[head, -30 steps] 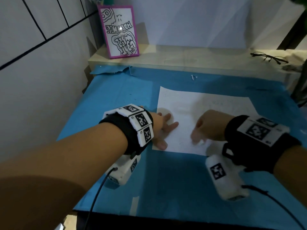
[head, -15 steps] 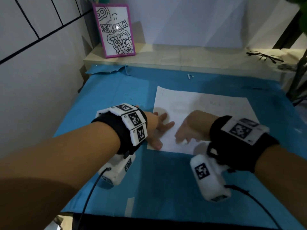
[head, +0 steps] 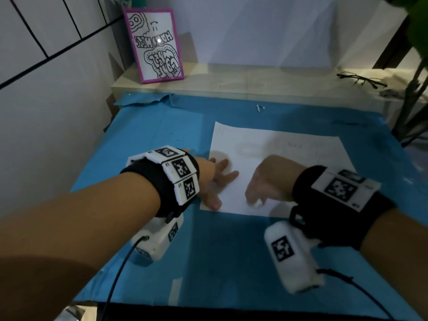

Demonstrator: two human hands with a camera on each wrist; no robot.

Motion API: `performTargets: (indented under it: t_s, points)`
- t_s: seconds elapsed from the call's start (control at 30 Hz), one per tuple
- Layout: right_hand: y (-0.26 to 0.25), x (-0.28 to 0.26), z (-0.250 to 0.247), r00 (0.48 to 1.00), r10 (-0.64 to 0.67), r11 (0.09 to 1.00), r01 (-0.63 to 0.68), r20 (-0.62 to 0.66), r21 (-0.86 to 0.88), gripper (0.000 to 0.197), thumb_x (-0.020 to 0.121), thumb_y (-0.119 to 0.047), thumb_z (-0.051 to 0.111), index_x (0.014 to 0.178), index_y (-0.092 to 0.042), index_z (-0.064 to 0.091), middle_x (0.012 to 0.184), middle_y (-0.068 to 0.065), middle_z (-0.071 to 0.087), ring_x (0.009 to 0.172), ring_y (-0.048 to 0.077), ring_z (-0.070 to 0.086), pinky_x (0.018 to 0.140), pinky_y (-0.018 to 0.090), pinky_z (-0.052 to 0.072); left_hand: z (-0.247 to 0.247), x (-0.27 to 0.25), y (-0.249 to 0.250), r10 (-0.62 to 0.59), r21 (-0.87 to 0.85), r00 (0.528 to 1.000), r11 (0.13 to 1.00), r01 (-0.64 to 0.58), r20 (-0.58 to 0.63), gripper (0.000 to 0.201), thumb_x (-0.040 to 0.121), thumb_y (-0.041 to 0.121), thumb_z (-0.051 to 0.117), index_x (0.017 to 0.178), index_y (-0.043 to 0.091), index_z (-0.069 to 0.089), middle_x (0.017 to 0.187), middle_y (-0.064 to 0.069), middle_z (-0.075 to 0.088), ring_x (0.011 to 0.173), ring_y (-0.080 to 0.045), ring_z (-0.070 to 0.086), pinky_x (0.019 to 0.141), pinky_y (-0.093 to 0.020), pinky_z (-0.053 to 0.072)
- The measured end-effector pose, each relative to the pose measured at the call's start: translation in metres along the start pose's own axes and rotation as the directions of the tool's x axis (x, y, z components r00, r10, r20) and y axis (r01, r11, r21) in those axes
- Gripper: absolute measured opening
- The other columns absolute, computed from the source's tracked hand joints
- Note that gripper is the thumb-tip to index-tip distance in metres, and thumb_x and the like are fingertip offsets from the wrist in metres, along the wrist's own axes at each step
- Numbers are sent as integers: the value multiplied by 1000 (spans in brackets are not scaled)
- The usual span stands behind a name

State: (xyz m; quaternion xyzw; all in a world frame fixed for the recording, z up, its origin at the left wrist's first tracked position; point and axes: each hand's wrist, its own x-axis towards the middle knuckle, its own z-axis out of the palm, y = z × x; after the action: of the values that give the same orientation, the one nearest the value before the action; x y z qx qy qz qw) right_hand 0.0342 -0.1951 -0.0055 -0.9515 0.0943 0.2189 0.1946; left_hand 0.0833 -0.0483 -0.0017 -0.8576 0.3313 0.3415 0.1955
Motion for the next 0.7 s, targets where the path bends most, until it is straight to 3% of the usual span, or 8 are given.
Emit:
performTargets:
  t_s: [0.13,0.23,0.3,0.37,0.43,0.5,0.6,0.7]
  points:
    - [17,-5,-9,992,123,990,-124,15,71,19,71,-20,75,81,-3,76,81,8,74,84,23,67,71,28,50,-2,-4,3,-7,13,1000,1000,7,19,83,94,48,48,148,37,-14,156,4,-24,147,-21,-8,111,-58,2]
    - [30,-6,-16,994,107,975,-102,-11,197,14,72,-20,75,79,-8,76,74,3,72,73,16,65,61,26,46,-5,-6,6,-9,19,1000,1000,9,23,83,95,48,48,148,36,-15,156,5,-25,147,-21,-8,111,-60,0]
    - [38,-3,-10,992,81,855,-22,-92,518,12,75,-23,75,81,-13,75,71,-1,72,62,10,60,55,23,42,-5,-6,4,-23,37,999,999,22,40,83,94,48,48,148,37,-15,156,7,-25,147,-19,-8,112,-62,0]
    - [49,-3,2,974,158,611,30,-160,791,16,78,-22,73,89,-10,73,72,2,71,52,11,51,51,24,41,-5,-10,7,-29,94,999,995,27,24,83,95,48,47,149,35,-15,156,7,-25,147,-18,-9,113,-61,0]
    - [61,-4,18,957,228,447,60,-178,893,17,80,-19,71,92,-7,72,73,5,67,53,12,47,48,24,42,-5,-14,20,30,146,997,989,-19,-68,79,98,45,42,150,29,-14,155,4,-27,146,-18,-12,114,-58,0]
    - [67,-2,30,945,251,354,112,-210,928,16,82,-17,68,92,-5,71,78,7,67,60,13,52,53,26,44,4,-17,46,172,119,976,981,-156,-136,76,100,47,34,150,23,-17,154,4,-30,145,-15,-16,116,-55,-2]
    - [70,1,34,935,250,265,182,-250,947,9,84,-16,66,87,-9,71,79,7,69,66,14,57,55,26,47,31,-19,80,337,0,937,941,-338,-87,70,99,55,21,150,26,-17,155,10,-27,144,-10,-18,117,-50,-5]
    - [72,2,35,936,232,239,209,-265,948,6,84,-15,65,85,-11,70,77,7,69,63,12,59,52,21,51,36,-10,60,78,-32,977,996,-86,-200,58,101,47,13,152,26,-4,159,1,-14,147,-21,-8,118,-48,4]
